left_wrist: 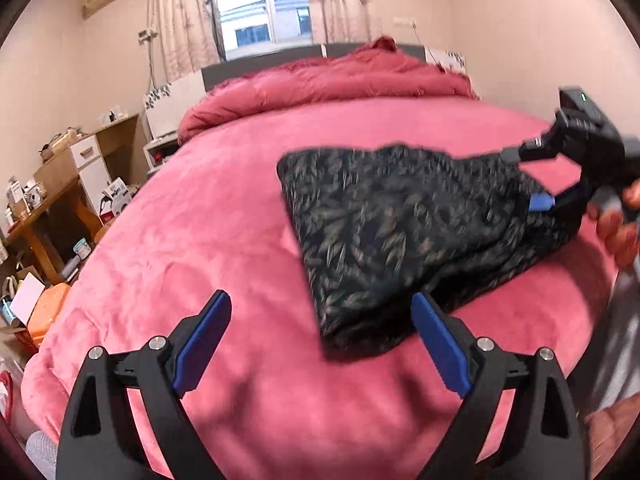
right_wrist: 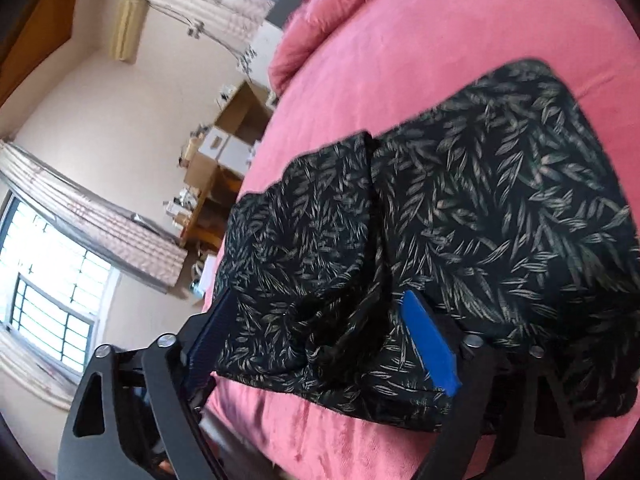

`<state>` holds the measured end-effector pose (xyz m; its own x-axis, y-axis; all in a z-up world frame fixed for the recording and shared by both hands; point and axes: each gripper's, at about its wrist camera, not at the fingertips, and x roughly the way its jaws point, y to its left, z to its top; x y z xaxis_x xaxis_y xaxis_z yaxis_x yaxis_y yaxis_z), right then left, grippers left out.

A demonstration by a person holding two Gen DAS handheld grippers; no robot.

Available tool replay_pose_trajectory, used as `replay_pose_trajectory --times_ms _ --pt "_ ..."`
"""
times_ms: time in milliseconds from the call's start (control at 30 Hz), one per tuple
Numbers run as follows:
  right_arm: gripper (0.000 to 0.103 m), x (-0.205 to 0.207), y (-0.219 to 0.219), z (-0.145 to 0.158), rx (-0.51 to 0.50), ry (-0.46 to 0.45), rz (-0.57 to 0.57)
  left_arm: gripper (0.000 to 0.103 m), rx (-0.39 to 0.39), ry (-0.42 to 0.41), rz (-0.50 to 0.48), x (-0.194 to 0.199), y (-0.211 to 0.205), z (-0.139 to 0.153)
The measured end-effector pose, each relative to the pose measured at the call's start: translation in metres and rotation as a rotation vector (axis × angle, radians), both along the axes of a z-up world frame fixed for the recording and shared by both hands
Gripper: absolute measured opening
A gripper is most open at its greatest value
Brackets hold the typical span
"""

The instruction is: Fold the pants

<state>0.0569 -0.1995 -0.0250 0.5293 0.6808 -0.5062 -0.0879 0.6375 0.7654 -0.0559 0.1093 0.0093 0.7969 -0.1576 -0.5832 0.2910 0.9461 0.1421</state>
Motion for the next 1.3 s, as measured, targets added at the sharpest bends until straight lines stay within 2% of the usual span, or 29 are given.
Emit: replay_pose_trajectory --times_ms 67,133,200,267,333,367,400,433,467,533,667,733,800,933,1000,1167,1300 --pt "0.066 0.011 0.000 -0.007 0.054 0.051 0.011 0.091 0.027 0.009 -0.012 0.004 -0.002 -0.007" --pt "0.059 0.021 0.002 -0.013 0.093 0.085 0.018 0.091 0.054 0.028 -0.017 0.013 -0.006 -0.015" --pt "0.050 0.028 0.007 -0.018 0.076 0.105 0.021 0.091 0.056 0.041 0.007 0.023 -0.010 -0.020" --pt "0.030 0.036 0.015 -0.021 0.051 0.117 0.012 0.091 0.037 0.043 0.047 0.037 -0.011 -0.021" --pt "0.017 0.042 0.021 -0.022 0.059 0.119 0.011 0.083 -0.022 0.064 0.064 0.051 -0.010 -0.023" --pt "0.014 0.046 0.025 -0.021 0.064 0.116 0.011 0.073 -0.035 0.077 0.063 0.056 -0.011 -0.024" --pt "0.012 0.046 0.027 -0.018 0.062 0.111 0.010 0.056 -0.032 0.094 0.055 0.060 -0.015 -0.026" --pt "0.010 0.046 0.030 -0.010 0.050 0.085 0.010 0.049 -0.031 0.107 0.034 0.061 -0.021 -0.027" --pt "0.010 0.044 0.032 0.001 0.031 0.047 0.010 0.036 -0.026 0.110 0.022 0.060 -0.025 -0.028" --pt "0.010 0.038 0.032 0.023 -0.002 -0.025 -0.002 0.034 0.028 0.092 0.027 0.055 -0.038 -0.024" --pt "0.010 0.024 0.012 0.068 -0.001 -0.124 -0.049 0.028 0.077 0.027 -0.023 0.041 -0.063 -0.005" --pt "0.010 0.014 -0.006 0.085 -0.013 -0.162 -0.081 0.028 0.151 -0.031 -0.069 0.031 -0.087 0.004" --pt "0.010 0.008 -0.022 0.090 -0.026 -0.162 -0.108 0.031 0.233 -0.067 -0.101 0.024 -0.110 0.004" --pt "0.010 0.004 -0.056 0.071 -0.044 -0.101 -0.177 0.033 0.324 -0.069 -0.174 0.022 -0.149 -0.009" --pt "0.010 0.005 -0.069 0.045 -0.036 -0.034 -0.204 0.033 0.341 -0.046 -0.189 0.025 -0.160 -0.018" --pt "0.010 0.011 -0.076 -0.008 -0.029 0.052 -0.256 0.035 0.362 -0.060 -0.209 0.020 -0.164 -0.024" --pt "0.010 0.011 -0.083 -0.022 0.047 0.066 -0.268 0.038 0.332 -0.065 -0.213 0.019 -0.161 -0.021"
